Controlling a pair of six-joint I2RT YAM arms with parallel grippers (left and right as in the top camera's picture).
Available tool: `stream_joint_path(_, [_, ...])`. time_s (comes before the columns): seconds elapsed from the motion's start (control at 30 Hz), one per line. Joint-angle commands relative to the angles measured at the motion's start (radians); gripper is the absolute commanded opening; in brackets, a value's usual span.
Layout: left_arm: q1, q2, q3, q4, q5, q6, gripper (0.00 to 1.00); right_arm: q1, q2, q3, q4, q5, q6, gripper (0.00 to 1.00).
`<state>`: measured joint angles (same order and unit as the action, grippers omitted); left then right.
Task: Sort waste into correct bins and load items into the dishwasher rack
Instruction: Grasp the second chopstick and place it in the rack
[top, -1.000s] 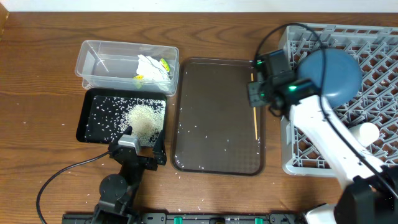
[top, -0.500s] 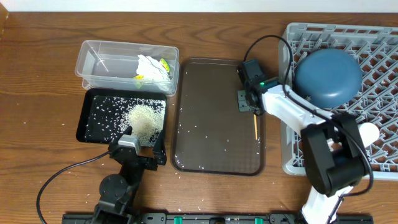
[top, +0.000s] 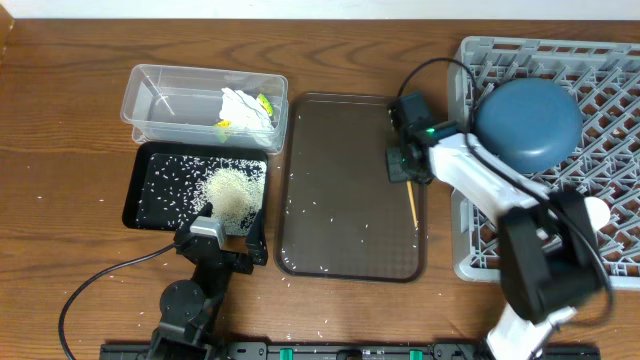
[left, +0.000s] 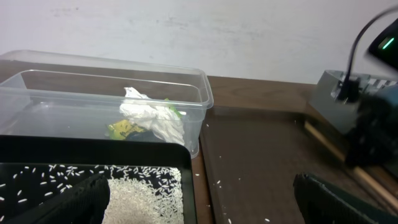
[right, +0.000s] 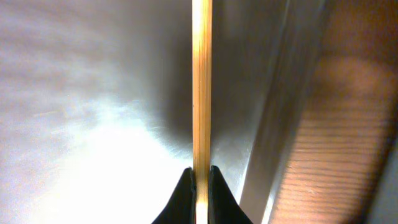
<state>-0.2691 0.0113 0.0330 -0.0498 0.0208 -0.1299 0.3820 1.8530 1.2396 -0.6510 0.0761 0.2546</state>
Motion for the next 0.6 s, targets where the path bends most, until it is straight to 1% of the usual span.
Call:
stream_joint_path(0.0, [0.006,-0.005,-0.029,-0.017,-0.005,0.01,0.97,-0.048,-0.196,0.011,0.005,-0.039,-0.145,0.01])
stream_joint_path(0.1, [0.006,-0.005,-0.029,-0.017,-0.005,0.01,0.97,-0.114,-0.286,0.011,0.012,-0.039,-0.206,0.01])
stream_joint_path(0.2, [0.006,-0.005,-0.029,-0.017,-0.005,0.01,0.97,-0.218,-0.322,0.011,0.027,-0.035,-0.212,0.01])
stream_joint_path(0.37, [0.006,-0.004,-0.029,-0.017,-0.005,0.01,0.97,-0.349,-0.269,0.009,0.039,-0.077,-0.212,0.01])
stream_joint_path(0.5, [0.006,-0.005,-0.029,-0.017,-0.005,0.01,0.97,-0.37,-0.193,0.009,0.048,-0.085,-0.227,0.02])
stream_joint_path(0.53, [0.006,-0.005,-0.029,-0.017,-0.005,0.01,0.97,-0.367,-0.18,0.01,0.053,-0.084,-0.227,0.1])
stream_joint_path(0.57, [0.006,-0.005,-0.029,-0.017,-0.005,0.01,0.97,-0.365,-0.173,0.01,0.053,-0.084,-0.227,0.25])
